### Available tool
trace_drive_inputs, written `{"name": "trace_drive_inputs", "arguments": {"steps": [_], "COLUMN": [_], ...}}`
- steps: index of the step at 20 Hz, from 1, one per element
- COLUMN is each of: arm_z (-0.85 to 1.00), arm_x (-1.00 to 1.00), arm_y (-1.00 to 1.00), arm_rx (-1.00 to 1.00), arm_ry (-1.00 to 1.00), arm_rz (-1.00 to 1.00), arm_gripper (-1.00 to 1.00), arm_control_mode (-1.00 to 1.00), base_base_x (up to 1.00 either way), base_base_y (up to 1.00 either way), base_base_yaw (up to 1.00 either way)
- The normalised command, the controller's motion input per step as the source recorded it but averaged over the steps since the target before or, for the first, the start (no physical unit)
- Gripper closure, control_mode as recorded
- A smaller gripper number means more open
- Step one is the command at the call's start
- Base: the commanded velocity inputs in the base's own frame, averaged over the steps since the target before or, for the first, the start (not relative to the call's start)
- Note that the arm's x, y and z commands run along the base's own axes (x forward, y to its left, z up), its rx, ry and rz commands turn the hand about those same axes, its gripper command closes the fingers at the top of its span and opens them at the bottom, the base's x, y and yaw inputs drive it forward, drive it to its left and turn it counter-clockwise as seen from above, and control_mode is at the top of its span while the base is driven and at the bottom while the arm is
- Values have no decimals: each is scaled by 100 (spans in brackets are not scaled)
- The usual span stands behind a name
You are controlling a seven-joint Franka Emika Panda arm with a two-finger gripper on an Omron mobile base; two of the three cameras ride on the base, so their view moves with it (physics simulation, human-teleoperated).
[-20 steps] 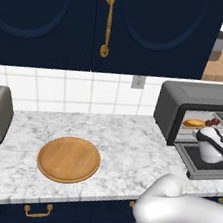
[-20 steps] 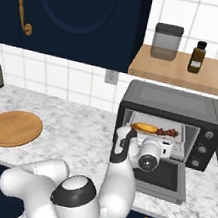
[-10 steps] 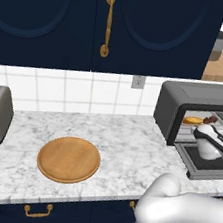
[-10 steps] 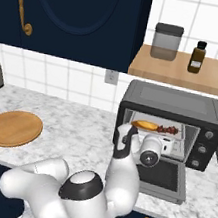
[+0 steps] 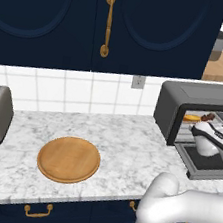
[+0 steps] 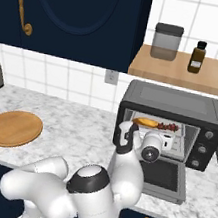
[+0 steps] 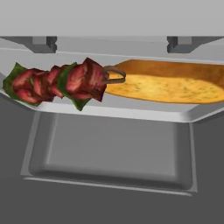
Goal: Pick up the kebab skewer and baguette bread, and place them inside the toaster oven. Close the toaster oven door and start by setting the timer.
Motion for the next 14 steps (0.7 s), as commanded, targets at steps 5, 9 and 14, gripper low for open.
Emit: {"name": "trace_drive_inputs", "arguments": {"steps": [5, 9, 14], "arm_z": [0, 0, 0], "arm_x": [18, 15, 4], "arm_y": [0, 0, 0], "arm_rx": [0, 0, 0], "arm_ry": [0, 0, 2], "arm_rz": [0, 0, 0], "arm_gripper": [-100, -100, -100], "arm_control_mode": [-100, -100, -100], "base_base_x": [0, 0, 0], "base_base_y": [0, 0, 0], "base_base_yaw": [0, 0, 0]}}
